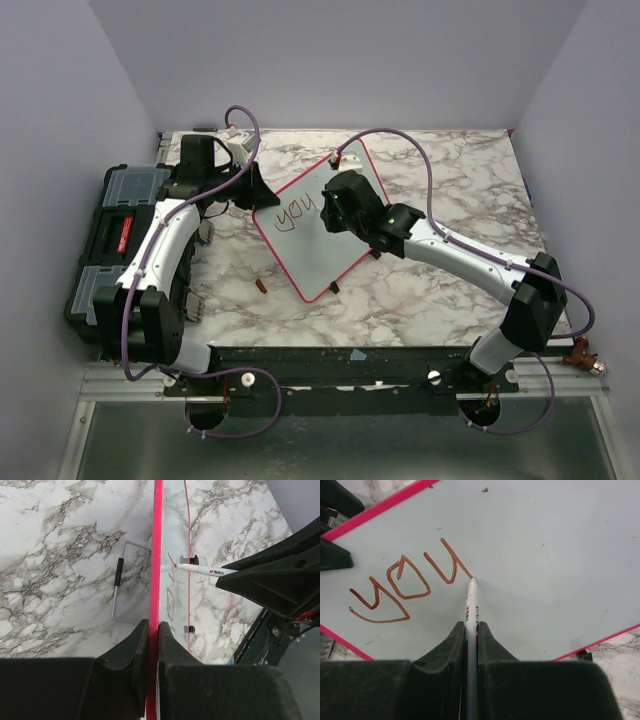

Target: Write a sentence on the whiteboard

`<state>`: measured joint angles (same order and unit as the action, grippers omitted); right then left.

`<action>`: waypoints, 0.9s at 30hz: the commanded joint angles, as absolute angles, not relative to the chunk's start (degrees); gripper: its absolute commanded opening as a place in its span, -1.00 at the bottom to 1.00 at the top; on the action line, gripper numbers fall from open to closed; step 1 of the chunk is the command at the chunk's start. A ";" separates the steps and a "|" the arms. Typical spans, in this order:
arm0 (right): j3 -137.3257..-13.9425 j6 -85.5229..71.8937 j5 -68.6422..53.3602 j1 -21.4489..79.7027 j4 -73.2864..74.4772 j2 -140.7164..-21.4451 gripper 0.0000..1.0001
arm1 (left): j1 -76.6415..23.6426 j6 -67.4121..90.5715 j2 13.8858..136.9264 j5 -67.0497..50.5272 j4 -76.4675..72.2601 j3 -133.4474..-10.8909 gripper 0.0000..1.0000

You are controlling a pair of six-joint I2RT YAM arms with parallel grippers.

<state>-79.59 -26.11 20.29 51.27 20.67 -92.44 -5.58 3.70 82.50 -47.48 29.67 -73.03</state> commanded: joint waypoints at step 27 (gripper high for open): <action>-78.96 -18.96 30.03 50.99 20.79 -81.49 -0.99 | -5.54 0.79 79.65 -45.54 27.31 -73.20 -1.00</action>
<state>-79.64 -20.64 28.25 51.24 23.33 -84.25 -5.76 3.66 81.62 -47.55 29.67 -73.03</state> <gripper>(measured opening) 0.132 0.100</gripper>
